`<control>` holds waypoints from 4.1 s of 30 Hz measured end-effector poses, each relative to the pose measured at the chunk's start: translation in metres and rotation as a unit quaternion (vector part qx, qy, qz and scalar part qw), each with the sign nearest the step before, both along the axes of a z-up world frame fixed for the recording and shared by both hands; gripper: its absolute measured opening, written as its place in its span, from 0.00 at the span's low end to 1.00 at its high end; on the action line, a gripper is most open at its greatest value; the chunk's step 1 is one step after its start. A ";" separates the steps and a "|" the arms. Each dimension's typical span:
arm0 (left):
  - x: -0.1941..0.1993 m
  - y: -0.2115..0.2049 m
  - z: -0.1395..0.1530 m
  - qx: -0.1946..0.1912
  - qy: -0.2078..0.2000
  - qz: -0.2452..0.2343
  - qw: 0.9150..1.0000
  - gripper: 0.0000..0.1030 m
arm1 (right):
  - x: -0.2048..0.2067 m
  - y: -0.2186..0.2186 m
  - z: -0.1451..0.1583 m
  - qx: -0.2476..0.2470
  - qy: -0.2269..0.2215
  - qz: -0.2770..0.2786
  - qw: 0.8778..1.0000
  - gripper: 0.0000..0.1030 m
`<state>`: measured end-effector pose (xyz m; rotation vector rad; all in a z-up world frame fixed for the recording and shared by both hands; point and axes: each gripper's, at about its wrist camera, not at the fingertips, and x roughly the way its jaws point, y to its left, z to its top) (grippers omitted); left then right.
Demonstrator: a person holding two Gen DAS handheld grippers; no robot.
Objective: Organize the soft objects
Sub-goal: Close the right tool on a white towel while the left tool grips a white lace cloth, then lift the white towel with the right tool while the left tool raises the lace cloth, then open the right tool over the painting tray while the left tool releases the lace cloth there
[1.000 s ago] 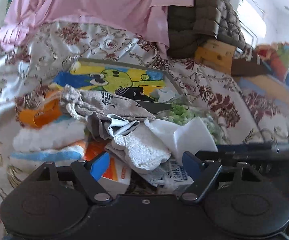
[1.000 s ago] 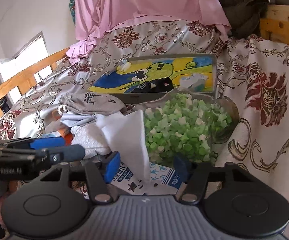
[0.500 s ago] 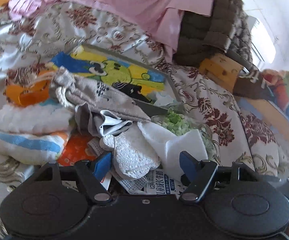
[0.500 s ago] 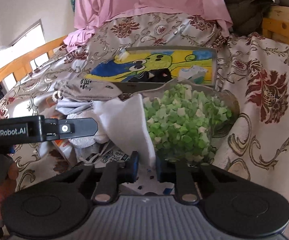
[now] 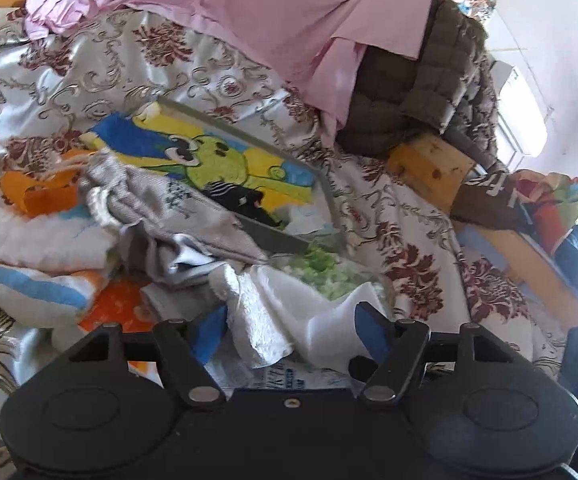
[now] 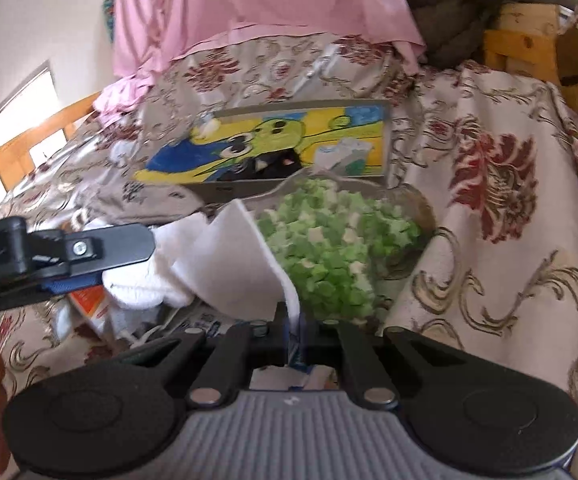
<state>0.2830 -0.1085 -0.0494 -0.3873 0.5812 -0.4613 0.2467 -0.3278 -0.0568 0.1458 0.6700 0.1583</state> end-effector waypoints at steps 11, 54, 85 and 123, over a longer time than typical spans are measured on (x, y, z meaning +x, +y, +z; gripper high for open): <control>0.011 -0.011 -0.013 -0.013 0.029 0.008 0.999 0.50 | 0.001 -0.010 0.001 0.016 -0.018 -0.023 0.999 0.03; -0.025 -0.001 -0.020 0.085 0.048 -0.004 0.995 0.17 | -0.005 0.007 -0.003 0.061 0.003 0.044 0.997 0.57; -0.048 0.006 0.019 0.077 -0.019 0.009 0.997 0.14 | -0.028 0.012 0.023 0.034 -0.085 0.040 0.995 0.13; 0.230 -0.045 0.030 0.078 0.012 0.025 0.997 0.14 | 0.195 -0.038 0.011 0.152 -0.055 -0.052 0.986 0.15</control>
